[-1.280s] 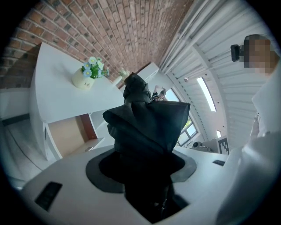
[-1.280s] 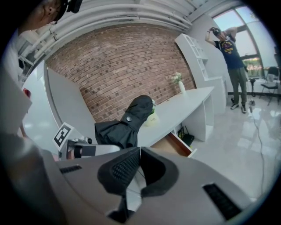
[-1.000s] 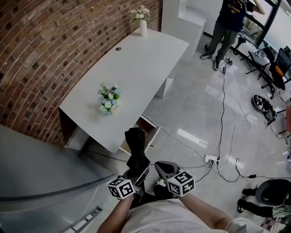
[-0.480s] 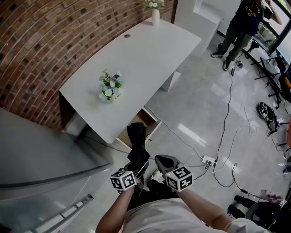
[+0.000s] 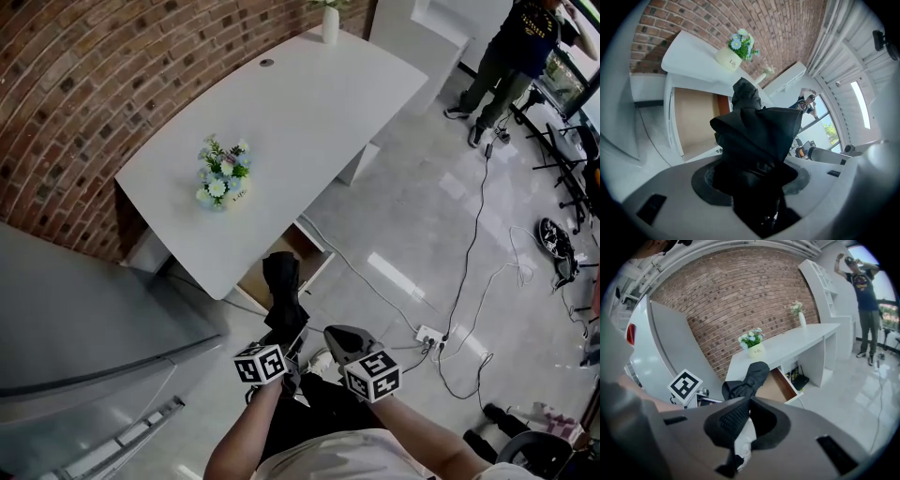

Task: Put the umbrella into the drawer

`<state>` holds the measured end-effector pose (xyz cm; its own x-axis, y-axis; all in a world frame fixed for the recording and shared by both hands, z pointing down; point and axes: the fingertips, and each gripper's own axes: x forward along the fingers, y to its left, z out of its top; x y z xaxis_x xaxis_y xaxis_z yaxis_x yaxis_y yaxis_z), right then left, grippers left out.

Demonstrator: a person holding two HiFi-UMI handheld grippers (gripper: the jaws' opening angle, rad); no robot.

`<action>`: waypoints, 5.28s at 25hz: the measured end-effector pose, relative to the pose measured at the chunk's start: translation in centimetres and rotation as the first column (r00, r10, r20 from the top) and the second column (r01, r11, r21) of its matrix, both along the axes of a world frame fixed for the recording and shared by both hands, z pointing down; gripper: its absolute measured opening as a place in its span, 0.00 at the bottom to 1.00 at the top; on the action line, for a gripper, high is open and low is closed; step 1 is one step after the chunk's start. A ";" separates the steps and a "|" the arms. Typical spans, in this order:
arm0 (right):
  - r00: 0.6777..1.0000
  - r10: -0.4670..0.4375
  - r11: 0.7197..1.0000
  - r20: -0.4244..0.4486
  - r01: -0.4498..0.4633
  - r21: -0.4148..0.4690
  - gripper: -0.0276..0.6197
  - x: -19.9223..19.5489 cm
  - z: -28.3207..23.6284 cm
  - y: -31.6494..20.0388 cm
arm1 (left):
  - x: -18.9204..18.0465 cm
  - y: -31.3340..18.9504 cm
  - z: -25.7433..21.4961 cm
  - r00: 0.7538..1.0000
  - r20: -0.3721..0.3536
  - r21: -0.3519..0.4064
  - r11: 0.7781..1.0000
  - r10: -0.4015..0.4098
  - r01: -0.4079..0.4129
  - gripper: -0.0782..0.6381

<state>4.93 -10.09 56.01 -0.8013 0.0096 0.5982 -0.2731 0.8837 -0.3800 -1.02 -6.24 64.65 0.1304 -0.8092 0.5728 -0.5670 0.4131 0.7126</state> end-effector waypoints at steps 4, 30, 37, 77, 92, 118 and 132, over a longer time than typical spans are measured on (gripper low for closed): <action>1.000 -0.012 1.000 -0.019 0.012 -0.003 0.07 0.0 1.8 -0.4 | 0.2 -0.5 2.4 1.000 -0.005 -0.048 0.999 -0.012 0.012 0.45; 0.997 -0.051 0.998 -0.053 0.049 -0.038 0.07 -1.5 10.5 -1.8 | -5.8 -3.5 14.0 0.989 0.089 -0.281 0.950 -0.117 0.138 0.45; 0.996 -0.070 0.997 -0.056 0.068 -0.046 0.07 -0.8 11.8 -1.8 | -6.9 -4.2 16.0 0.984 0.128 -0.313 0.936 -0.124 0.159 0.45; 0.996 0.030 0.996 -0.088 -0.038 -0.083 0.07 -0.2 15.5 -4.0 | -8.9 -5.1 20.0 0.994 0.057 -0.477 0.872 -0.096 0.111 0.48; 0.991 0.099 0.990 -0.092 -0.107 -0.090 0.07 -1.6 15.5 -3.9 | -9.0 -5.3 19.5 0.995 0.085 -0.478 0.874 -0.052 0.086 0.50; 0.991 0.099 0.990 -0.093 -0.108 -0.095 0.07 -2.8 15.2 -2.1 | -8.7 -4.9 17.1 0.995 0.104 -0.429 0.902 0.002 0.043 0.52; 0.991 0.095 0.991 -0.091 -0.103 -0.090 0.07 -3.3 14.9 -1.0 | -8.8 -4.1 15.5 0.994 0.111 -0.404 0.913 -0.008 0.053 0.52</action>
